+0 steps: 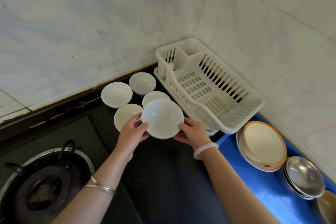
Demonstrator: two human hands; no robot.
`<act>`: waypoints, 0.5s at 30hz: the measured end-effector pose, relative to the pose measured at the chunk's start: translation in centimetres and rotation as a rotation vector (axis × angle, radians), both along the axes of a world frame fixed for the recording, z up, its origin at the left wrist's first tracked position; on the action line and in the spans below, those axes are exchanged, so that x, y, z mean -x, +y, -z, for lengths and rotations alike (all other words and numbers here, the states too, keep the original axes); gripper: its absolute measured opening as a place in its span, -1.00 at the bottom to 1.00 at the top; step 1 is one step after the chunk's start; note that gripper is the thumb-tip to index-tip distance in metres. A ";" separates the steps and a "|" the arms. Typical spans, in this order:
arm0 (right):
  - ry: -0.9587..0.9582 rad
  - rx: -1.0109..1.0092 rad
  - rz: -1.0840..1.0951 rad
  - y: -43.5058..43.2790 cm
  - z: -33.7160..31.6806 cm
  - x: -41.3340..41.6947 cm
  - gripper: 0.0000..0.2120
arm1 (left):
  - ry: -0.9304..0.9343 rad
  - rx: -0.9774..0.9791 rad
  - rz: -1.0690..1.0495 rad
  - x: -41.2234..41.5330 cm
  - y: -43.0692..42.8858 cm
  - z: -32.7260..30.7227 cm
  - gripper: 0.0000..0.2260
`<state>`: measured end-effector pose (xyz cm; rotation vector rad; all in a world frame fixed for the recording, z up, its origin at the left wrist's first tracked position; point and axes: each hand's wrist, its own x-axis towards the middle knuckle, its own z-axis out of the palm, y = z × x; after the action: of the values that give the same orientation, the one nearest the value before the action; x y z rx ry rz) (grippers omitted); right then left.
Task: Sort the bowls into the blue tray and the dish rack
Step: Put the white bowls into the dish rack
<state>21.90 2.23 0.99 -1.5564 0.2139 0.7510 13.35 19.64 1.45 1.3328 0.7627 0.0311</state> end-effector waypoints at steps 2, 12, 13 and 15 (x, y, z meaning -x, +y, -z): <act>-0.050 -0.010 0.039 -0.6 -1.9 -2.7 -0.69 | -0.014 0.008 0.006 -3.2 -0.3 -1.6 -0.67; -0.112 0.014 0.213 -3.5 -4.9 -17.0 -0.87 | -0.120 -0.177 0.158 -20.1 -3.9 -5.0 -0.66; -0.096 0.032 0.225 -3.6 -4.6 -18.2 -0.88 | -0.089 -0.171 0.171 -21.5 -4.2 -4.6 -0.65; -0.064 0.078 0.229 -3.8 -3.7 -20.2 -0.89 | -0.020 -0.162 0.216 -23.7 -4.8 -3.6 -0.66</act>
<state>42.07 -1.56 4.66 -1.5947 0.3712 0.5178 37.05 14.88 5.07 1.5612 0.6057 -0.0670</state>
